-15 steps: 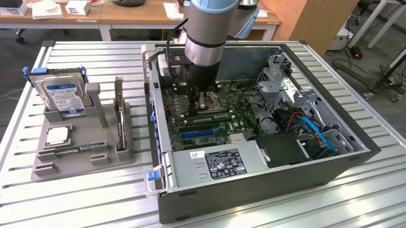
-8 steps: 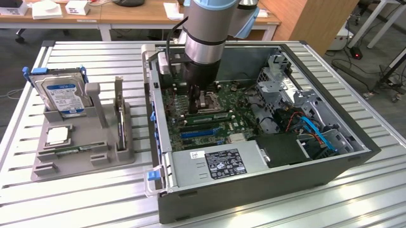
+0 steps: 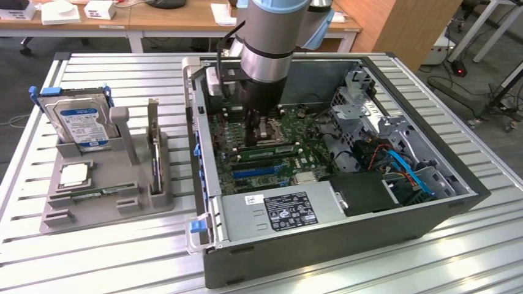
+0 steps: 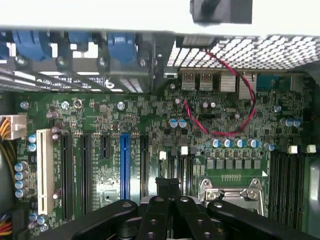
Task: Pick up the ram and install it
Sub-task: 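Press down the ram until it locks into place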
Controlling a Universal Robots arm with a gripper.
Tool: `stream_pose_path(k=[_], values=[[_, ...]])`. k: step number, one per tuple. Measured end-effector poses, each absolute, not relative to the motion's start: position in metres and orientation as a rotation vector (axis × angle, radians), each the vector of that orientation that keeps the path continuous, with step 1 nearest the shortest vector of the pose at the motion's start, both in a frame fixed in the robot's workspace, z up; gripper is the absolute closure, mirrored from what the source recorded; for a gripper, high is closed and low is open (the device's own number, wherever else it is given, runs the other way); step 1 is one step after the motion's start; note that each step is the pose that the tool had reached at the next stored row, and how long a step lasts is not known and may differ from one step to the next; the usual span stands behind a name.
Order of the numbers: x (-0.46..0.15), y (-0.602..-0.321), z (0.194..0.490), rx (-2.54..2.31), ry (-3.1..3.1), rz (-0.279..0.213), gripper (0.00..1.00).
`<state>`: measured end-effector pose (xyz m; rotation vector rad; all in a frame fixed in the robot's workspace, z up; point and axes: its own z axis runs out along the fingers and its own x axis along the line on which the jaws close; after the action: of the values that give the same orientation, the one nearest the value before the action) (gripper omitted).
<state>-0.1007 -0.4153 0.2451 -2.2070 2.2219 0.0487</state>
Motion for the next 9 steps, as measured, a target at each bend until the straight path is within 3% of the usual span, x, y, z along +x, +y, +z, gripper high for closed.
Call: stream_pose_path(k=[9], values=[[-0.084, -0.415, 0.245, -2.207, 2.222, 0.049, 0.91]])
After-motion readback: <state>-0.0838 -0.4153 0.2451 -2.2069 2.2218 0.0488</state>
